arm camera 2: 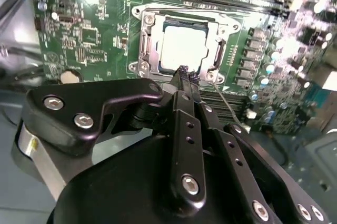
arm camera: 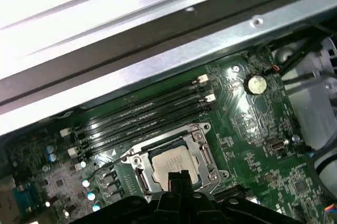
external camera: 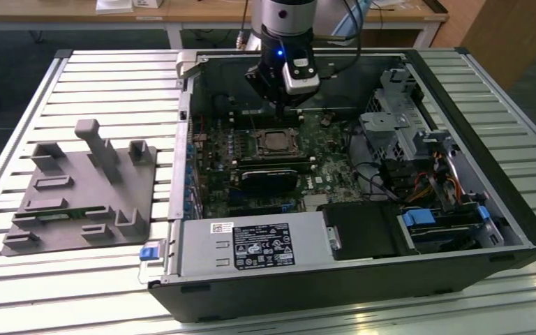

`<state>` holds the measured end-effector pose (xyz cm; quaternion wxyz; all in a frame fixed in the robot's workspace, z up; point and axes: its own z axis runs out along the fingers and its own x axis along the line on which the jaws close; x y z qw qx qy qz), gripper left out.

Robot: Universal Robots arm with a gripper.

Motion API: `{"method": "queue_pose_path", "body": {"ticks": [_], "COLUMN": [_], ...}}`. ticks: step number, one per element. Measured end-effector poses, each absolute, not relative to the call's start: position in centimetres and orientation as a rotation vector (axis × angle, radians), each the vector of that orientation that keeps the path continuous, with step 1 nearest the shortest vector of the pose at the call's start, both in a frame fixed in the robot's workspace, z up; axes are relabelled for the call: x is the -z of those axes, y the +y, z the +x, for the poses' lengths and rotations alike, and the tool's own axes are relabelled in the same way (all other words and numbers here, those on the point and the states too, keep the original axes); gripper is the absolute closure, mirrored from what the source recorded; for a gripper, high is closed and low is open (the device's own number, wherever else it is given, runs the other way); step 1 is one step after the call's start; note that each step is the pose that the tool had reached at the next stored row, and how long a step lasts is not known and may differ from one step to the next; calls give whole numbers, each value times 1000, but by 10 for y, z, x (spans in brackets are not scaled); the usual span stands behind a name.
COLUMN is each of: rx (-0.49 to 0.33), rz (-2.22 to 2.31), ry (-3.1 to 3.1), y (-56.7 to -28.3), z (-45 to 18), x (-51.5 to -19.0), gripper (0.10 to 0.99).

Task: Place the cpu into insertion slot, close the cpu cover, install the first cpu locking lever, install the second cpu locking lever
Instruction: 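Install the first cpu locking lever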

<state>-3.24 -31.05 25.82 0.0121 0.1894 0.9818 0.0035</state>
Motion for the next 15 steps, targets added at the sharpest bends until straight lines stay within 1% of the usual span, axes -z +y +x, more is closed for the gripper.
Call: {"method": "queue_pose_path", "body": {"ticks": [15], "rx": [-16], "rz": [170], "ry": [3114], "y": [-310], "z": [-32], "x": [-257], "gripper": [980]}}
